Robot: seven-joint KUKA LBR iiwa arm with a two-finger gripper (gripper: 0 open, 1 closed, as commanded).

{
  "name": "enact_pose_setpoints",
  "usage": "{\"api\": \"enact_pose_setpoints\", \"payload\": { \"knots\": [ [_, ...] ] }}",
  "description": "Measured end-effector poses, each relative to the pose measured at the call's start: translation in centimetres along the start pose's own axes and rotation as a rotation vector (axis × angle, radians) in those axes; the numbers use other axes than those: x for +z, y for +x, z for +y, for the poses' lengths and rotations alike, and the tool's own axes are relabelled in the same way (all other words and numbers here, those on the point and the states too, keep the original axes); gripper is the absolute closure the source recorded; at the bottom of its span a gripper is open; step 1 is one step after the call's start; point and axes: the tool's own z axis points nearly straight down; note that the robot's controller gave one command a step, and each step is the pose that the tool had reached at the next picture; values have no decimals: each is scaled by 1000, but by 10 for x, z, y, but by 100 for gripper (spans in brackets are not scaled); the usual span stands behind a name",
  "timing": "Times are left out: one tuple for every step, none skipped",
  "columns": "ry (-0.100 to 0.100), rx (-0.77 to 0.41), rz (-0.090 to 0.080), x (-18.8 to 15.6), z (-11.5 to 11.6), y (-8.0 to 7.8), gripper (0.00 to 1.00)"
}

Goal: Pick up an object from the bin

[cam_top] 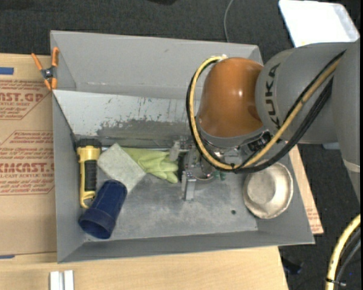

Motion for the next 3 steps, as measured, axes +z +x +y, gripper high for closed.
{"api": "enact_pose_setpoints", "payload": {
  "knots": [
    [-1, 1, -8, -4, 0, -2, 0],
    [-3, 153, -9, 19, 22, -36, 0],
    [-2, 178, -8, 10, 33, -33, 0]
  ]
}}
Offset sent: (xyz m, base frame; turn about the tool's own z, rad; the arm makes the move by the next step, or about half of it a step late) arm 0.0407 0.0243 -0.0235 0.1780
